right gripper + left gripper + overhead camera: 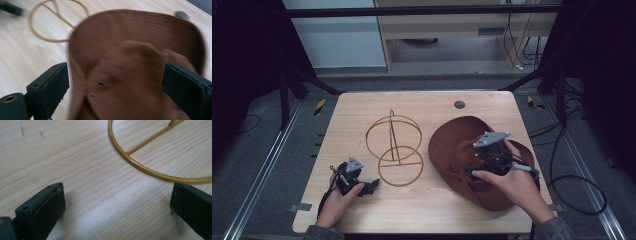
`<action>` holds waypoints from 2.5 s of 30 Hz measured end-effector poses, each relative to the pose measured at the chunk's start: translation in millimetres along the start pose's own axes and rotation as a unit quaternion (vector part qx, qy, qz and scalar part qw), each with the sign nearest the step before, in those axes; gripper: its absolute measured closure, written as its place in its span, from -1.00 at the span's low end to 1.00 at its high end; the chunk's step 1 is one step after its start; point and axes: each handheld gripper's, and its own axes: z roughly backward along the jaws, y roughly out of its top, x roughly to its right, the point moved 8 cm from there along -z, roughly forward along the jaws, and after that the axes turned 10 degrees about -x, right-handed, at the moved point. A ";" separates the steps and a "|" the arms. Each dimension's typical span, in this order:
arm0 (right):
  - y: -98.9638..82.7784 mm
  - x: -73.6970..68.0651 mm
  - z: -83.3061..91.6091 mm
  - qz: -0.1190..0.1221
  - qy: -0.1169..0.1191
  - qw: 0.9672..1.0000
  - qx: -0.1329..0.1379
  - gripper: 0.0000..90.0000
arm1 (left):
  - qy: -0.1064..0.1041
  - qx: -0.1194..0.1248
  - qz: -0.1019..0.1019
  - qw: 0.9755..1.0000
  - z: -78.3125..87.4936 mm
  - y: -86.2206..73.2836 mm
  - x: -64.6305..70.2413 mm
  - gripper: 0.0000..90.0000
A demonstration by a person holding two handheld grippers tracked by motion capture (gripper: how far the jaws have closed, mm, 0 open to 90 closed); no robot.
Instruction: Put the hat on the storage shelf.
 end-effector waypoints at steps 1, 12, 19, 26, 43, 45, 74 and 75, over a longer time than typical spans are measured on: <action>-1.2 6.1 0.2 -0.003 -0.003 1.000 -0.003 -0.83 | 0.000 0.000 0.000 1.000 0.0 0.0 0.0 -1.00; 0.8 46.5 2.8 -0.015 -0.009 0.999 -0.049 -0.62 | 0.000 0.000 0.000 1.000 0.0 0.0 0.0 -1.00; 12.2 56.2 -3.4 -0.011 0.005 0.996 -0.087 -0.55 | 0.000 0.000 0.000 1.000 0.0 0.0 0.0 -1.00; 19.8 57.0 -18.0 -0.010 0.004 0.992 -0.123 -0.70 | 0.000 0.000 0.000 1.000 0.0 0.0 0.0 -1.00; 8.4 52.8 -51.6 -0.013 0.033 0.983 -0.181 -0.62 | 0.000 0.000 0.000 1.000 0.0 0.1 0.0 -1.00; 8.5 53.5 -52.9 -0.007 0.033 0.983 -0.181 -0.60 | 0.000 0.000 0.000 1.000 0.0 0.1 0.0 -1.00; -2.1 56.2 -64.5 -0.013 0.076 0.979 -0.190 0.95 | 0.000 0.000 0.000 1.000 0.0 0.0 0.0 -1.00; -2.1 56.2 -64.5 -0.013 0.076 0.979 -0.190 0.95 | 0.000 0.000 0.000 1.000 0.0 0.0 0.0 -1.00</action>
